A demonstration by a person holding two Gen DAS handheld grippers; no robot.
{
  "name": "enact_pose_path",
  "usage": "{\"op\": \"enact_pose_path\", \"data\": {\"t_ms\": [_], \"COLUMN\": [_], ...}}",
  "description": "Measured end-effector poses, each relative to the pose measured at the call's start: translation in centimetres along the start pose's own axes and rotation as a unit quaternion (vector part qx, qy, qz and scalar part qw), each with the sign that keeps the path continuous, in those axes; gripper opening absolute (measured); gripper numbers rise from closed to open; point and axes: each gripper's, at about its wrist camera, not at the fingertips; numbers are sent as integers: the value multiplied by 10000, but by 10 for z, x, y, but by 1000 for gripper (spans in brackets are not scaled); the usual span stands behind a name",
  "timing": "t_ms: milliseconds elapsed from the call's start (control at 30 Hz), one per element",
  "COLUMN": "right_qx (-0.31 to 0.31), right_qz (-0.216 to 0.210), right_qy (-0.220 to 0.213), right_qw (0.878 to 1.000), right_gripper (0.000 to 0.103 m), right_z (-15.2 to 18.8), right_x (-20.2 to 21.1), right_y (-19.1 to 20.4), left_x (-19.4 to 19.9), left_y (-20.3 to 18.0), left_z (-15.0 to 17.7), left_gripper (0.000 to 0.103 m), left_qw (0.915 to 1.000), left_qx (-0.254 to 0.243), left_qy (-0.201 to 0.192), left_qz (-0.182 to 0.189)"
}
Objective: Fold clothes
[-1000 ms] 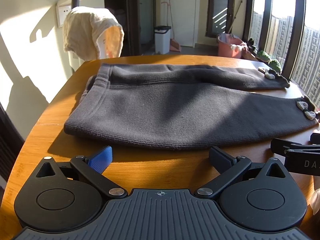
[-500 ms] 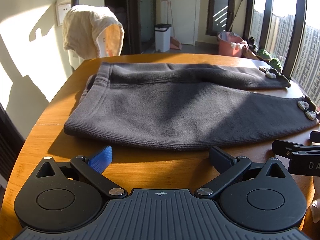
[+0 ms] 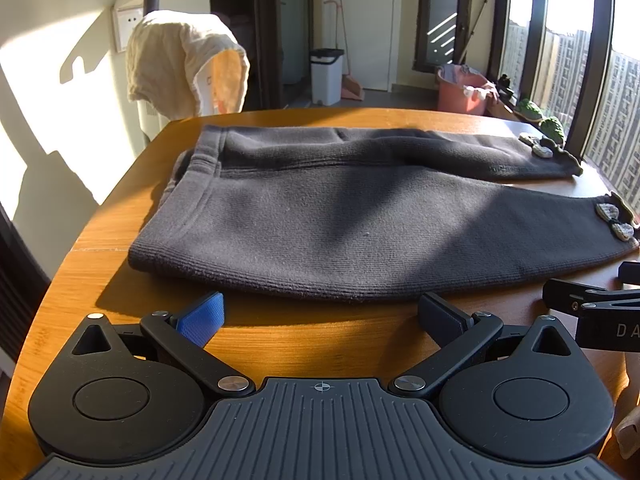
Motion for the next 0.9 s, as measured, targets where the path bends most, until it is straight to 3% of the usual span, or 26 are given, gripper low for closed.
{"op": "enact_pose_path", "data": {"t_ms": [767,900], "right_qx": [-49,103], "right_qz": [29,-123], "right_qy": [-43,-31], "right_qw": [10000,9999], "right_gripper": [103,103], "right_z": [3,1], "right_x": [1,-1], "right_y": [-1,-1], "left_x": [0,0], "left_y": [-1,-1], "left_z": [0,0], "left_gripper": [103,103], "left_qw": [10000,10000], "left_qx": [12,19], "left_qy": [-26,-15], "left_qz": [0,-20]}}
Point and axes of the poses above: each gripper's, at about its wrist camera, not at the fingertips, and x roughly against the way its jaws point, y to its left, z to its underside, and after that the axes turned 3 degrees about y, right-handed
